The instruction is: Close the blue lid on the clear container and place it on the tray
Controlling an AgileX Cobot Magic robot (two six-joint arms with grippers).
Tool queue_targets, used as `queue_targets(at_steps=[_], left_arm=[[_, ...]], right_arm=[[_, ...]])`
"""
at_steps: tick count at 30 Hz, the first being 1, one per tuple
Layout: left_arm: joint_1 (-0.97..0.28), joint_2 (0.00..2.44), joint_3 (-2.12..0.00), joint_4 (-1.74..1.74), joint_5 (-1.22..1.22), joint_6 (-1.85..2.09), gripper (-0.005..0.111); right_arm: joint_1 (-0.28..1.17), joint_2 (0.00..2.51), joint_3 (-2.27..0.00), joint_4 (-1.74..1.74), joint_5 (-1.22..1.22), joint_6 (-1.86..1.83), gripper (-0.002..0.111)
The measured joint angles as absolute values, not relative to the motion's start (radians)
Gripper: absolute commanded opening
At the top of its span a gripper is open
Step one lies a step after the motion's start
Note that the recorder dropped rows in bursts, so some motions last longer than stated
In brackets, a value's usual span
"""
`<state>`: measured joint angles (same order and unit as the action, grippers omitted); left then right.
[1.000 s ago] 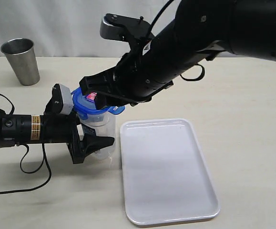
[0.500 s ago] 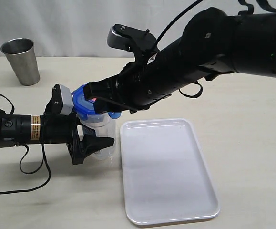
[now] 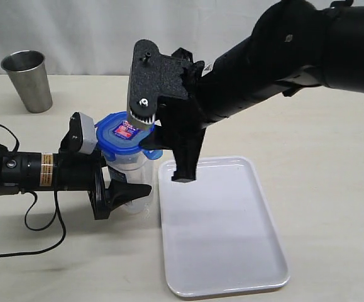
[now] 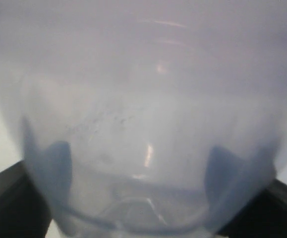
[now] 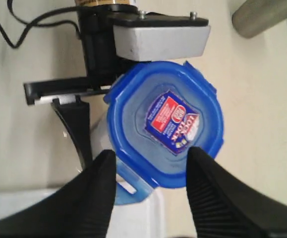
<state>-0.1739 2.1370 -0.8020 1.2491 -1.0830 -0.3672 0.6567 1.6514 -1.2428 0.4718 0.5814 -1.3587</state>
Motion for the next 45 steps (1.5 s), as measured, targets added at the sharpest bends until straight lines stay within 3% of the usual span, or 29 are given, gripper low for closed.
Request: queue_targets(at_steps=[13,33,38,45], left_arm=[[-0.174,2.137,-0.802,1.252,-1.083,-0.365,0.000],[-0.174,2.137,-0.802,1.252,-1.083,-0.365,0.000],[-0.174,2.137,-0.802,1.252,-1.079,-0.365,0.000],[-0.172,2.137,-0.802,1.240,-1.075,-0.365,0.000]], right_arm=[[0.664,1.640,-1.243,0.273,0.585,-1.612,0.043],[0.733,1.715,-1.243,0.136,0.530,-1.632,0.043],[0.733,1.732,-1.247,0.123,0.523,-1.632,0.034],[0.733,1.739,-1.249,0.116,0.511,-1.636,0.033]])
